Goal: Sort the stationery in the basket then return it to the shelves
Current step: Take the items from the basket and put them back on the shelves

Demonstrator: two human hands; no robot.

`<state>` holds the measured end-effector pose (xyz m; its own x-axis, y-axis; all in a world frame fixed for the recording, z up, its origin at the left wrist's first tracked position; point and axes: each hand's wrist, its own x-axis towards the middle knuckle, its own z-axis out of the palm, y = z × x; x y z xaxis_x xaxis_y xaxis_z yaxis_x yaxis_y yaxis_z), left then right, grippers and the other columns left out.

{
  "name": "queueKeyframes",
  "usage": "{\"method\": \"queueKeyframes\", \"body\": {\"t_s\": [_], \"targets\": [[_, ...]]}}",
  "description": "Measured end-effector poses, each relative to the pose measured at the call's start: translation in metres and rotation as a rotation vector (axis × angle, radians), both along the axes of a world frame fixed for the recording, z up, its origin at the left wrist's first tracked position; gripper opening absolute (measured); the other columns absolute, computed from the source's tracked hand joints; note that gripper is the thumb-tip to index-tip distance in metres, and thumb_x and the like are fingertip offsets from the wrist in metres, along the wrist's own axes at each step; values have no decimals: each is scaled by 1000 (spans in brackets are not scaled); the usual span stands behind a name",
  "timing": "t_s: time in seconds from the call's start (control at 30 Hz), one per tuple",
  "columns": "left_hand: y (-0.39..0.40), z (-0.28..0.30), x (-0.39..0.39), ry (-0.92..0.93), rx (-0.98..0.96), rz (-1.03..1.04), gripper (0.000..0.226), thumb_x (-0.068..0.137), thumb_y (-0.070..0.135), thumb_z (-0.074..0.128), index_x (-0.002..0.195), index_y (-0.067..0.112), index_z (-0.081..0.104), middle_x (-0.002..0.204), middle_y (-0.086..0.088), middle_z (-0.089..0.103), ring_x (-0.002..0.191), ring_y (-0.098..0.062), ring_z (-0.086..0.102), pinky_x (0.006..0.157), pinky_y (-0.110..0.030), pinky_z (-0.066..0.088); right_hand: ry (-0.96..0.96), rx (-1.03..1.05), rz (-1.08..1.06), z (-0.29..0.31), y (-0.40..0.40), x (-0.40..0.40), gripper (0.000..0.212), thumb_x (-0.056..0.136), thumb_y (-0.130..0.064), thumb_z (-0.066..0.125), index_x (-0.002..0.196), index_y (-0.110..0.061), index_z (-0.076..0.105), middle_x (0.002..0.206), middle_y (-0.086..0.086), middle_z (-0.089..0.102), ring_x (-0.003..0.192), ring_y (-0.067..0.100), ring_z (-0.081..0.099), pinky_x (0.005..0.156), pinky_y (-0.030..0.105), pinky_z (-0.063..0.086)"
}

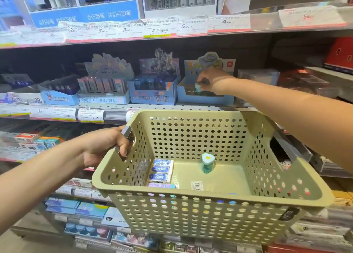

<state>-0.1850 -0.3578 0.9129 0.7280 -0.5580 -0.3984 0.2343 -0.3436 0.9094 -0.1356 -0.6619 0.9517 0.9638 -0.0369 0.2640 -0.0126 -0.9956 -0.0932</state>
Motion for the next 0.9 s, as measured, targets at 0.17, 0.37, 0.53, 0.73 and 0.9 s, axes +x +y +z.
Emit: {"method": "queueKeyframes", "body": {"t_s": [0.17, 0.37, 0.53, 0.73, 0.9], "targets": [[1, -4, 6, -4, 3, 7, 52, 43, -11, 36, 87, 11, 55, 60, -18, 60, 40, -27, 58, 38, -32, 49, 24, -4, 12, -2, 1, 2, 34, 96, -19, 52, 126, -5, 58, 129, 13, 59, 115, 30, 55, 95, 31, 42], [1, -5, 9, -9, 9, 6, 54, 42, -11, 36, 89, 11, 54, 63, -19, 59, 42, -29, 58, 40, -33, 50, 43, -3, 21, -3, -2, 4, 33, 98, -19, 48, 125, -6, 60, 127, 13, 60, 112, 31, 56, 92, 31, 43], [-1, -3, 7, -25, 13, -1, 51, 43, -11, 36, 85, 11, 55, 59, -19, 60, 41, -28, 58, 37, -33, 49, 86, -94, -6, -5, -3, 0, 32, 100, -14, 37, 124, -4, 56, 125, 20, 55, 110, 37, 53, 93, 39, 43], [-2, -2, 6, -20, 4, -9, 53, 43, -11, 36, 87, 10, 55, 60, -21, 59, 40, -29, 57, 38, -31, 49, -182, 42, 189, 3, 10, -41, 40, 94, -19, 49, 135, -18, 48, 135, 6, 51, 118, 17, 51, 94, 22, 40], [-3, -3, 4, -25, 13, -5, 48, 43, -10, 37, 84, 11, 53, 52, -16, 55, 36, -26, 53, 38, -29, 49, -17, 43, 553, 6, 32, -81, 9, 84, -15, 61, 80, -10, 67, 78, -2, 66, 63, -2, 54, 59, 5, 38]]}}
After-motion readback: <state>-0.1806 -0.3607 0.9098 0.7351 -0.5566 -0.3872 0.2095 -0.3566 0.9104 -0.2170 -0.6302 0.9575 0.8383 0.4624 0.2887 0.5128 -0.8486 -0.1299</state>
